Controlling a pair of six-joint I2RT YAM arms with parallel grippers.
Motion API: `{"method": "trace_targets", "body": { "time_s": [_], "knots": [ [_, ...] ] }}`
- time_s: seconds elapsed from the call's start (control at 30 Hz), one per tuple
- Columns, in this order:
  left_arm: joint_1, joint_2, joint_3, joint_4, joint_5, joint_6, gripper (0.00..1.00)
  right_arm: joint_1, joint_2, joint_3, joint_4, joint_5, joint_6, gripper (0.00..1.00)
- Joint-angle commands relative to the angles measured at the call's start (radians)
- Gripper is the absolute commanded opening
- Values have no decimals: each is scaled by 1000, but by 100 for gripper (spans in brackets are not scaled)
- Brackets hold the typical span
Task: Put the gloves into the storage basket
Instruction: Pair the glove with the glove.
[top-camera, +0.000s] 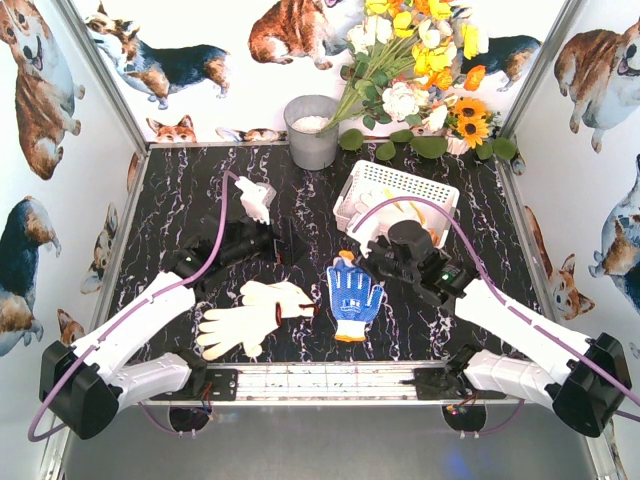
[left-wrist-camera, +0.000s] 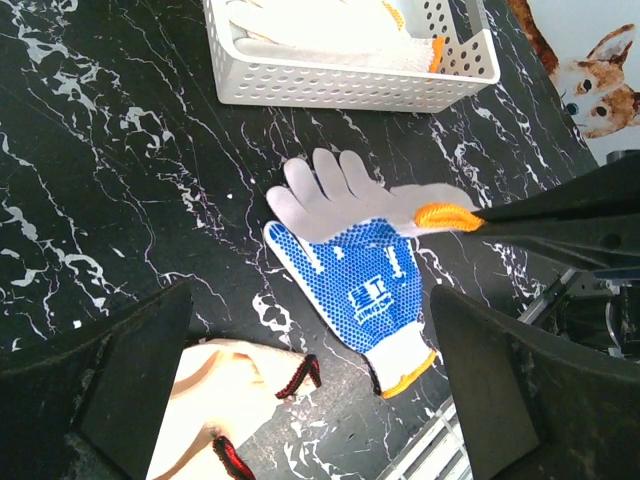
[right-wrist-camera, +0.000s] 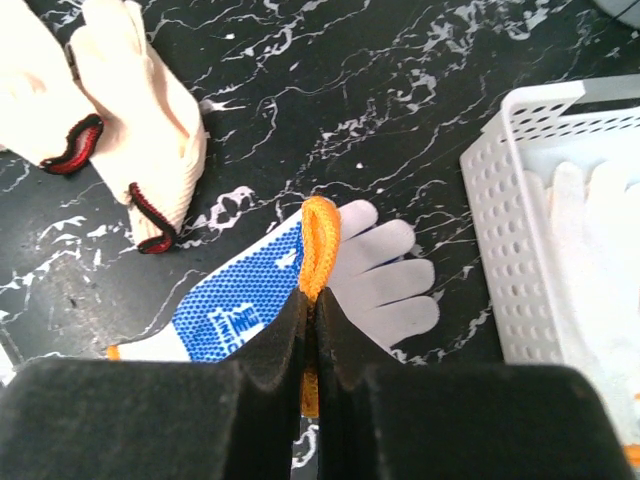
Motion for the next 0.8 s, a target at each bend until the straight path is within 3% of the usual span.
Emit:
{"method": "trace_targets", "body": {
  "time_s": [0.0, 0.77],
  "knots": [
    [13, 4, -15, 39, 23, -15, 100, 32, -30, -4, -2, 2, 82, 0],
    [12, 18, -122, 85, 101, -75, 99, 177, -71, -114, -54, 2, 423, 0]
  ]
}}
